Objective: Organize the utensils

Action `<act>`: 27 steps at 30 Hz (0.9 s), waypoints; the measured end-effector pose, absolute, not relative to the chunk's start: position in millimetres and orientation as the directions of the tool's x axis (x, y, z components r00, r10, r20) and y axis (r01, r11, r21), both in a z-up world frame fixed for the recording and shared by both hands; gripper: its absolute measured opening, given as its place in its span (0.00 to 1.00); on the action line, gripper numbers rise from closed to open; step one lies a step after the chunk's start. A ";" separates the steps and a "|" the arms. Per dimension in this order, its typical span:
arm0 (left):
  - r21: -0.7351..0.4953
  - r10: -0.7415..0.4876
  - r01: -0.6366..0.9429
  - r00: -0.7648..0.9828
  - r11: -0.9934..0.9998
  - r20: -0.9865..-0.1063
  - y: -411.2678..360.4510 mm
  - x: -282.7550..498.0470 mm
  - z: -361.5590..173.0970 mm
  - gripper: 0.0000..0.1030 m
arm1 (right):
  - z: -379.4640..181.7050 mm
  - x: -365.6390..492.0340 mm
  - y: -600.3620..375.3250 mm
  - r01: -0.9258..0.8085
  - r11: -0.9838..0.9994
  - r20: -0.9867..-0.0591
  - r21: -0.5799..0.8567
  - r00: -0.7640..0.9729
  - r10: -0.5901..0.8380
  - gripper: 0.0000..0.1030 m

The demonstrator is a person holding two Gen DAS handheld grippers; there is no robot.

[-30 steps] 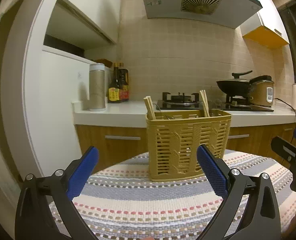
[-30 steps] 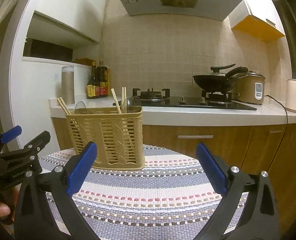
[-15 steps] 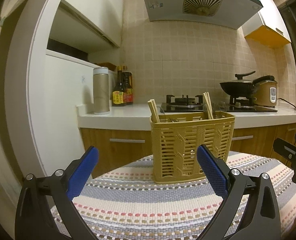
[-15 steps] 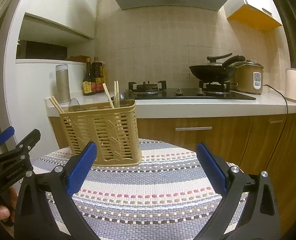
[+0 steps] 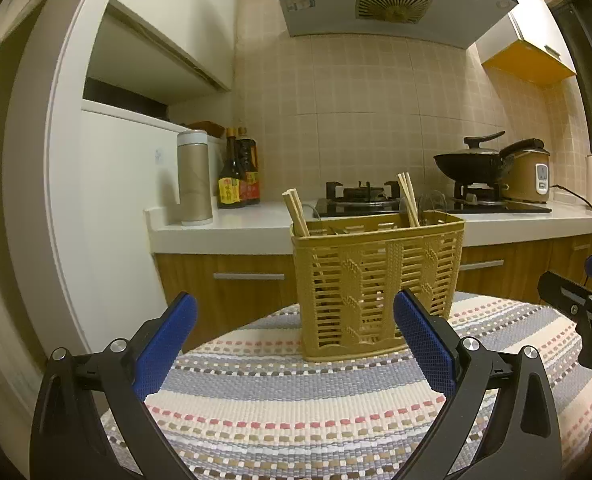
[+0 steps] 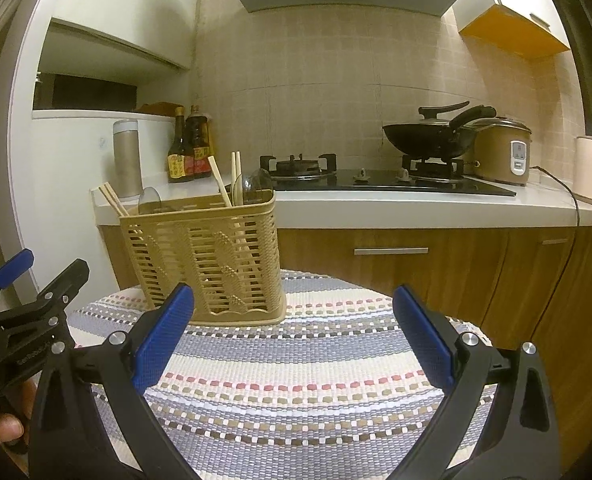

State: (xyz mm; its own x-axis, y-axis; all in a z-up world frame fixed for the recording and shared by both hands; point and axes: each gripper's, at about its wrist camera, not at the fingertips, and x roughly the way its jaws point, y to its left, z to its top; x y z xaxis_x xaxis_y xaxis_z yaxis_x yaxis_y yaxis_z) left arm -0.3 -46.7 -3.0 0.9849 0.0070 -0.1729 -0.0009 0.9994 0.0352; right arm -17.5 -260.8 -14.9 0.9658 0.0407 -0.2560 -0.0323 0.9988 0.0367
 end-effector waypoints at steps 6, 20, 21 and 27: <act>0.016 0.007 -0.005 0.983 1.000 -0.185 -43.8 1.5 -3.4 0.93 | -16.1 -15.0 -260.4 -0.033 0.998 -0.269 0.046 0.962 0.044 0.92; -0.006 -0.010 0.009 0.980 1.000 -0.200 -42.3 1.5 -4.4 0.93 | -23.5 -5.2 -261.4 -0.021 0.998 -0.321 0.058 0.946 0.039 0.92; -0.006 -0.012 0.011 0.979 1.000 -0.202 -42.7 1.8 -4.4 0.93 | -23.5 -5.1 -261.4 -0.021 0.998 -0.321 0.056 0.946 0.038 0.92; 0.000 -0.050 0.052 0.968 0.999 -0.246 -48.6 7.5 -9.9 0.93 | -26.8 -0.5 -260.3 -0.036 0.997 -0.346 0.064 0.937 0.056 0.92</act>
